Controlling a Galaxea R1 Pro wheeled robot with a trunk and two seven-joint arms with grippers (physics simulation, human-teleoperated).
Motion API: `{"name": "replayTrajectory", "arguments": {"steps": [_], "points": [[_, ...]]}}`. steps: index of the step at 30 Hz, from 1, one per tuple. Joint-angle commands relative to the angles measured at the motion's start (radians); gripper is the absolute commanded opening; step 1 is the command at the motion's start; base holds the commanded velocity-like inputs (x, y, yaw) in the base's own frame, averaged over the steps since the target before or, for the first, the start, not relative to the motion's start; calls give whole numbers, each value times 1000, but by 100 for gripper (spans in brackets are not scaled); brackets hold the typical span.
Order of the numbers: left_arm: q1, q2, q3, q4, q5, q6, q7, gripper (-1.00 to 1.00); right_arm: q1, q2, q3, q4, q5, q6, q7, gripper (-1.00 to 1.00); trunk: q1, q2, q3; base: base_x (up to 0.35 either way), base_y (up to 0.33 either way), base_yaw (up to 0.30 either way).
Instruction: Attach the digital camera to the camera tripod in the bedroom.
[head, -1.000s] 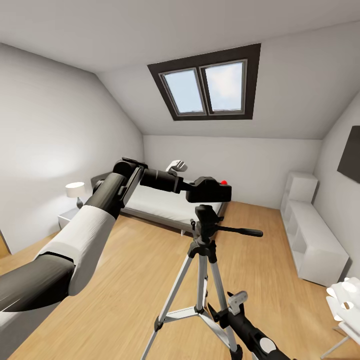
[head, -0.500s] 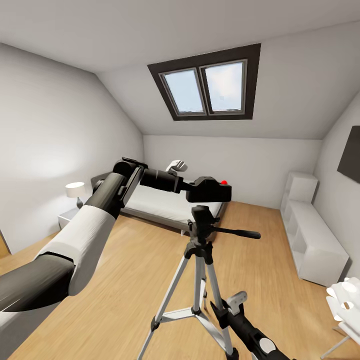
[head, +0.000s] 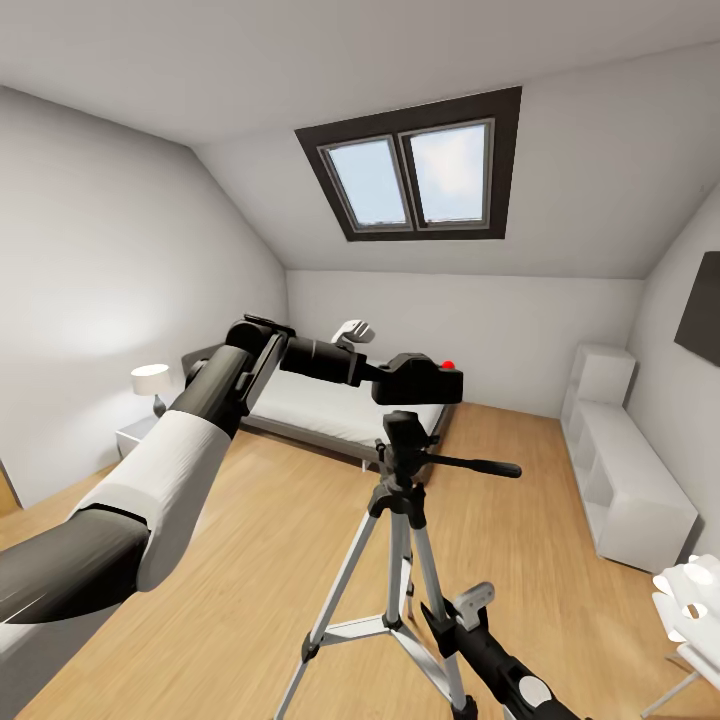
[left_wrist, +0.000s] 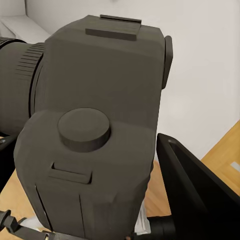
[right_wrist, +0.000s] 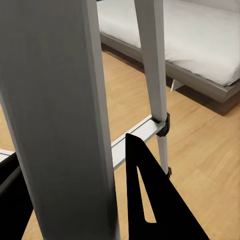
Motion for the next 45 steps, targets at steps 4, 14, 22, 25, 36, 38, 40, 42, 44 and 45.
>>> {"name": "replayTrajectory", "arguments": {"steps": [4,14,22,25,36,38,40,42,44,45], "points": [[0,0,1,0,-1,8,-5,-100,-1,-1,4,0,-10,-4,4,-100,0,-1,0,0,0,0],[0,0,1,0,-1,9,-5,-100,-1,-1,4,0,-10,-5,4,-100,0,-1,0,0,0,0],[0,1,1,0,-1,9,-5,-100,-1,-1,4,0,-10,-4,3,-100,0,-1,0,0,0,0],[0,2,2,1,-1,8,-5,-100,-1,-1,4,0,-9,-5,3,-100,0,-1,0,0,0,0],[0,5,2,9,-1,9,-4,-100,-1,-1,4,0,-9,-4,3,-100,0,-1,0,0,0,0],[0,5,2,11,-1,9,-4,-100,-1,-1,4,0,-9,-4,3,-100,0,-1,0,0,0,0],[0,5,2,15,-1,9,-4,-100,-1,-1,4,0,-9,-4,3,-100,0,-1,0,0,0,0],[0,6,2,21,-1,8,-3,-100,-1,-1,4,0,-9,-4,3,-100,0,-1,0,0,0,0],[0,7,2,27,-1,8,-3,-100,-1,-1,4,0,-9,-4,3,-100,0,-1,0,0,0,0],[0,7,2,36,-1,8,-2,-100,-1,-1,4,0,-9,-4,3,-100,0,-1,0,0,0,0]]}}
